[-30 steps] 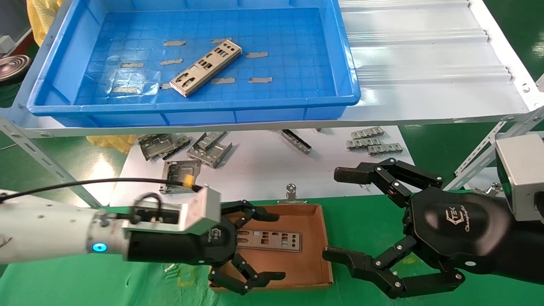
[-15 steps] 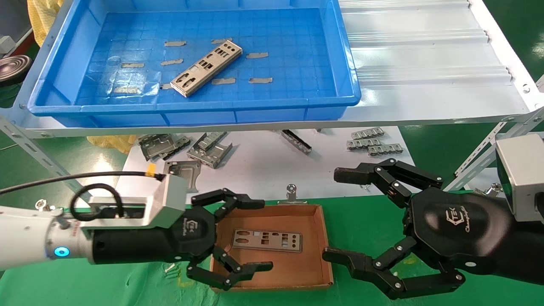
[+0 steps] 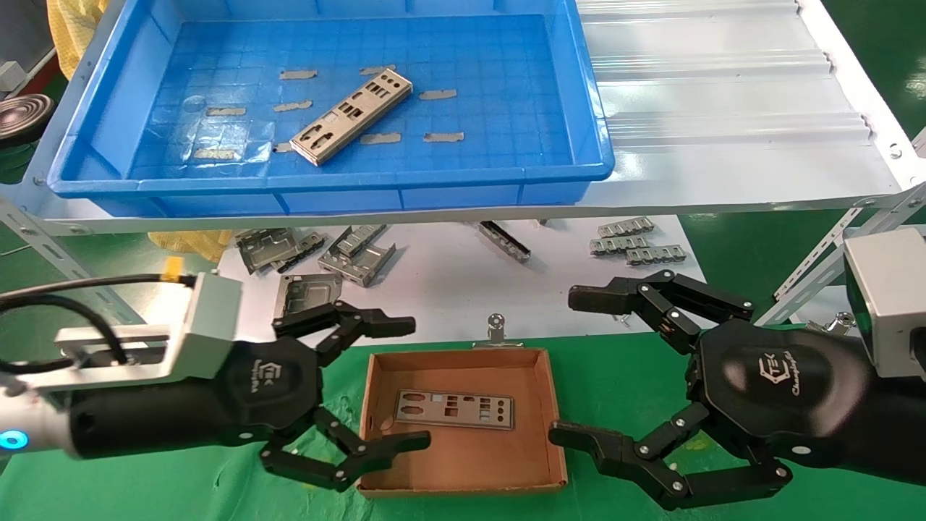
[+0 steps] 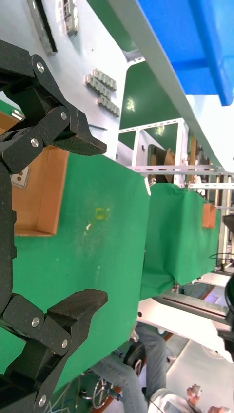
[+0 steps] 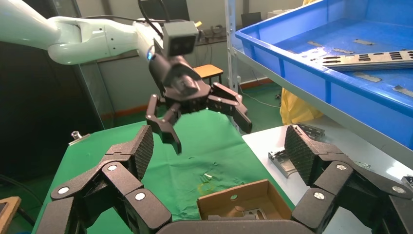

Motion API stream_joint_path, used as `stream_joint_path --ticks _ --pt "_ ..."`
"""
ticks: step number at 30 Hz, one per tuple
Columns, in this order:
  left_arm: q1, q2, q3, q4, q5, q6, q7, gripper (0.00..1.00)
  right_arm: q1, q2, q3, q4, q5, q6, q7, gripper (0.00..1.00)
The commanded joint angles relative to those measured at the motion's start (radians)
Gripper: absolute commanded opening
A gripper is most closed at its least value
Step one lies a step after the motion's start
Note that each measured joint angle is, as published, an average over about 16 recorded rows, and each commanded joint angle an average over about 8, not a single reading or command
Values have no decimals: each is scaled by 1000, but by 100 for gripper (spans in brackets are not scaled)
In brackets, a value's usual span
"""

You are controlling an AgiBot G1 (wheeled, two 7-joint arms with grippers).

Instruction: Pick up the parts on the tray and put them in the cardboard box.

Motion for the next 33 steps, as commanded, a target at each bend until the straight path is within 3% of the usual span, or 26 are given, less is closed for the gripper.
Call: stream_joint_path --ticks 1,23,33 --pt "11 -15 -19 -22 -7 2 -15 100 0 0 0 0 0 0 0 100" --pt "136 -177 -227 -269 -84 28 -185 100 0 0 0 0 0 0 0 100" --pt "165 -213 -274 -324 -104 35 -218 100 0 0 0 0 0 0 0 100"
